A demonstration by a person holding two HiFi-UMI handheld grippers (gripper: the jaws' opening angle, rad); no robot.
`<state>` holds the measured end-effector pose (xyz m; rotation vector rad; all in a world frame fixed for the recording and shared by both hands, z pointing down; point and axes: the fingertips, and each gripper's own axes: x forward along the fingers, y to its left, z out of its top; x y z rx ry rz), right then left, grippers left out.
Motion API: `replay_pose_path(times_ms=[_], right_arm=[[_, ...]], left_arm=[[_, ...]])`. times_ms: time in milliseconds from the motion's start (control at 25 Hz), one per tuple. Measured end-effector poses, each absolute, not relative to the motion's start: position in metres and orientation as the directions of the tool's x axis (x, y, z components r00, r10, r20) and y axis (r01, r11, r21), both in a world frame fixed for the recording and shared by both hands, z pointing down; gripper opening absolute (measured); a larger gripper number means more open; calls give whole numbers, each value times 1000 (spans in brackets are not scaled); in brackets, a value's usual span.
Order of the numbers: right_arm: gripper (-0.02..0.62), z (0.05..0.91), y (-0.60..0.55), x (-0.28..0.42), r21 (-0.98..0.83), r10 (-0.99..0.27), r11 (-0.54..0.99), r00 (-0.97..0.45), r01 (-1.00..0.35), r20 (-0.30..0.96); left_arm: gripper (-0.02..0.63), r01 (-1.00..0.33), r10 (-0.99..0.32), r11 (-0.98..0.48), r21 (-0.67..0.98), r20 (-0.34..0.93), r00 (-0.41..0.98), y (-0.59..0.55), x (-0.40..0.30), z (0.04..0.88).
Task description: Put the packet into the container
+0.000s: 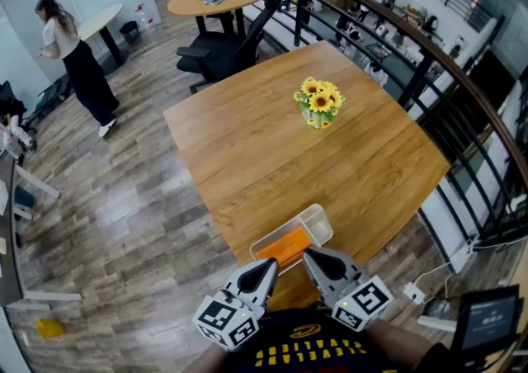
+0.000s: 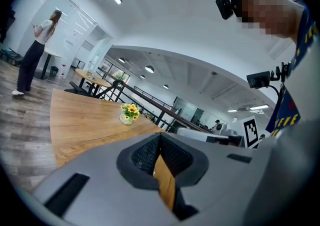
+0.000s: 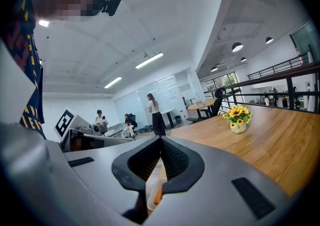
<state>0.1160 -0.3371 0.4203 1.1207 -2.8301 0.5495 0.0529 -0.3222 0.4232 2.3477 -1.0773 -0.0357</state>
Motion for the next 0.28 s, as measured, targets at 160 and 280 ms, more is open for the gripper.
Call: replay_pose_path(times_ms=[160, 280], right_arm=[[9, 420, -337, 115, -306, -649, 679, -740, -667, 174], [9, 423, -337, 116, -307, -647, 680, -742, -666, 176]], left_arm=[[0, -694, -706, -526, 491, 202, 678, -322, 53, 425], [0, -691, -702, -528, 494, 204, 682, -322, 55, 428]])
